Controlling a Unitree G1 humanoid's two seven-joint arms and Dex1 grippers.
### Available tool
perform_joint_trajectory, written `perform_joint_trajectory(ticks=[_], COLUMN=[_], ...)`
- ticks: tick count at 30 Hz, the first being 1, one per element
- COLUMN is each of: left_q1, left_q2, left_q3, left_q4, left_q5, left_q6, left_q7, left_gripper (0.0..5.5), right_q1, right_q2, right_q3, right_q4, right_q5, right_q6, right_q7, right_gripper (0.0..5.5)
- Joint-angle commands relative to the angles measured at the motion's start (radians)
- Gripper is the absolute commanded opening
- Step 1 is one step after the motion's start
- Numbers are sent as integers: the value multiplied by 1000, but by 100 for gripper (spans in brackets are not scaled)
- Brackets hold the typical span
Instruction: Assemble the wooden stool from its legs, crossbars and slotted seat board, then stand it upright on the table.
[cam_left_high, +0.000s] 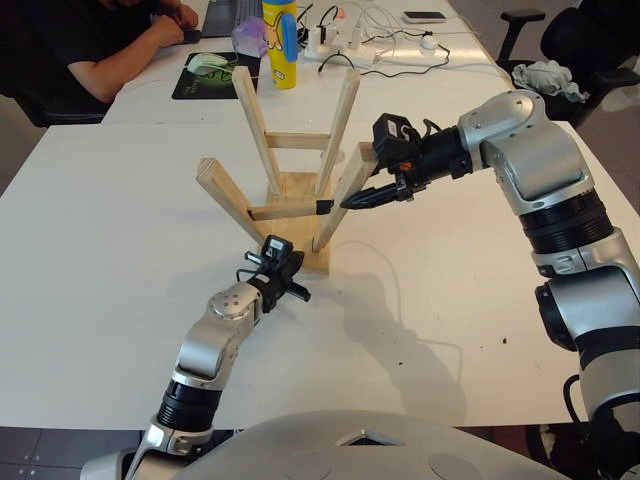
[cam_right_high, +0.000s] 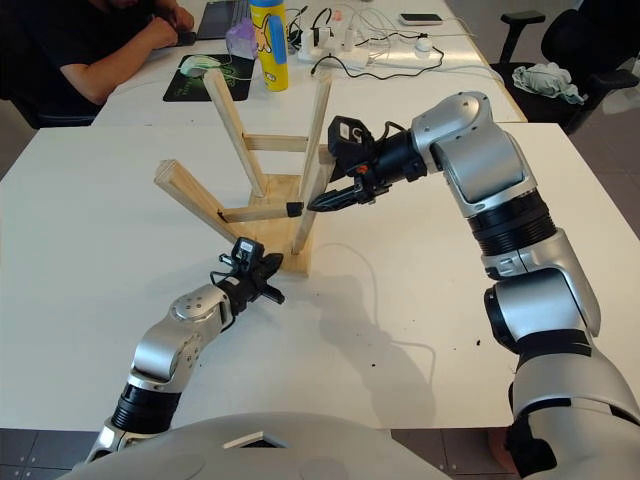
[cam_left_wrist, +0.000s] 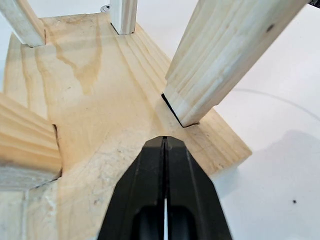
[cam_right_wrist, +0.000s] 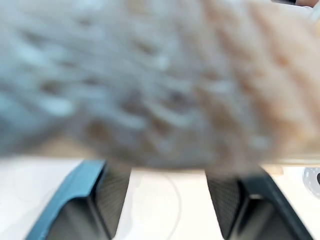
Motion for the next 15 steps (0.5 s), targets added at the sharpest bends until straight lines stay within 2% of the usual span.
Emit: perform_joint_trajectory(ticks=[1, 5, 9, 15], left_q1=[57, 47, 36, 12], left_q2=[19, 22, 24, 31], left_q3=[-32, -31, -31, -32], left_q4=[111, 117, 125, 140], left_q5=[1, 1, 2, 0], left_q6=[89, 88, 88, 86], left_q7=[-25, -30, -37, -48], left_gripper=[0, 0, 0, 0], right_q1=[14, 14, -11, -4], right_q2=[32, 46, 118, 176], right_q3=[88, 90, 22, -95], right_q4=[-24, -7, 74, 117], right_q5=[-117, -133, -60, 2], right_q6=[-60, -71, 39, 62], right_q7=[-39, -54, -83, -110], right_gripper=[208, 208, 208, 208])
